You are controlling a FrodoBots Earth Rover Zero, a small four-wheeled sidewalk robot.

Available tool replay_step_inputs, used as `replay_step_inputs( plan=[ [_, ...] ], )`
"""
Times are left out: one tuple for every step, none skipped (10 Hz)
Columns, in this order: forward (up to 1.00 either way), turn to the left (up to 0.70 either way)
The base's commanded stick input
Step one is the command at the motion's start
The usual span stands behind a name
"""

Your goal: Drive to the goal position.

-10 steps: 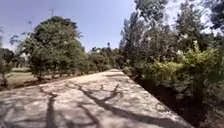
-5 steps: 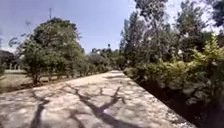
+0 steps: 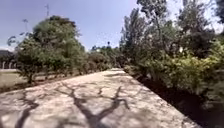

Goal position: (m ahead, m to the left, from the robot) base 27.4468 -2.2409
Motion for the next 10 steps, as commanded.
replay_step_inputs(
  plan=[
    [0.70, 0.00],
    [0.70, 0.00],
    [0.70, 0.00],
    [0.70, 0.00],
    [0.70, 0.00],
    [0.70, 0.00],
    [0.70, 0.00],
    [0.70, 0.00],
    [0.70, 0.00],
    [0.70, 0.00]
  ],
)
